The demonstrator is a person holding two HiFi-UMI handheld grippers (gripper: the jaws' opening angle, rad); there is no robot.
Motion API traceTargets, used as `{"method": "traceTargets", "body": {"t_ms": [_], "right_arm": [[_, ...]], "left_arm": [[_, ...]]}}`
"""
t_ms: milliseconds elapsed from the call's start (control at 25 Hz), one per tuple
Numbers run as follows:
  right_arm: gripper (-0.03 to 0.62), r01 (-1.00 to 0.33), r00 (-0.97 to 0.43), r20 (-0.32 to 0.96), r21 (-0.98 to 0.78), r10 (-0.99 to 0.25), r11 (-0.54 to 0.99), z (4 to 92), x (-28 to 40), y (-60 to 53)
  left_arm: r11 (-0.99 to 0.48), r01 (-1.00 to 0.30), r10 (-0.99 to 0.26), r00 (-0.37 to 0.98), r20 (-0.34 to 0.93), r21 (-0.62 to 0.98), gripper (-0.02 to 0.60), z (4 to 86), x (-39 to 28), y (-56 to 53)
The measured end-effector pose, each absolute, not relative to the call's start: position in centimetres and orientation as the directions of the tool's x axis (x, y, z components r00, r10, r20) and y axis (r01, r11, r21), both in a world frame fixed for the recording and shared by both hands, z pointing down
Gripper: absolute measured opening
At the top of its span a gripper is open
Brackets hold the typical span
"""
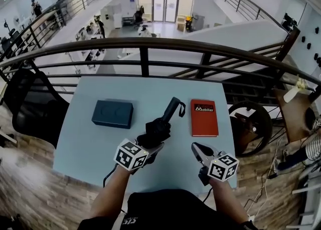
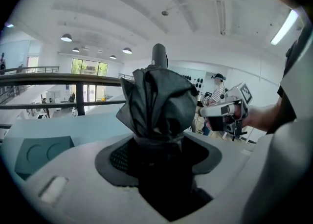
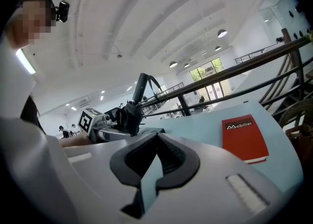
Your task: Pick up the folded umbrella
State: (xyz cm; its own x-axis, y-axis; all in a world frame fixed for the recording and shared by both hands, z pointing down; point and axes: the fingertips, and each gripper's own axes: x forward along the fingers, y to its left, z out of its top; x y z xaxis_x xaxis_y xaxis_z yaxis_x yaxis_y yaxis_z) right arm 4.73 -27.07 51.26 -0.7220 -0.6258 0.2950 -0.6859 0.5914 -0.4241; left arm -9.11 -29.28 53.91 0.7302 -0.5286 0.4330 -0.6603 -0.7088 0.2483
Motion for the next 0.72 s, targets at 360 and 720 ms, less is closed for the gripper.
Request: {"method": "traceTargets", "body": {"t_ms": [360, 720], "right_arm": [[0.002, -0.691, -0.715, 0.245, -0.395, -0.655, 0.606, 49.6, 4.7, -27.8], [0.002, -0.68, -0.722, 0.185, -0.367, -0.667, 0.635, 46.9, 4.2, -28.4]], "left_arm": [[-0.709, -0.667, -0.607, 0.742, 0.283, 0.228, 0.272, 47.5, -10.1, -30.6], [-0.704, -0.684, -0.665, 0.729, 0.163, 0.189, 0.272, 42.9, -11.8, -30.7]]}}
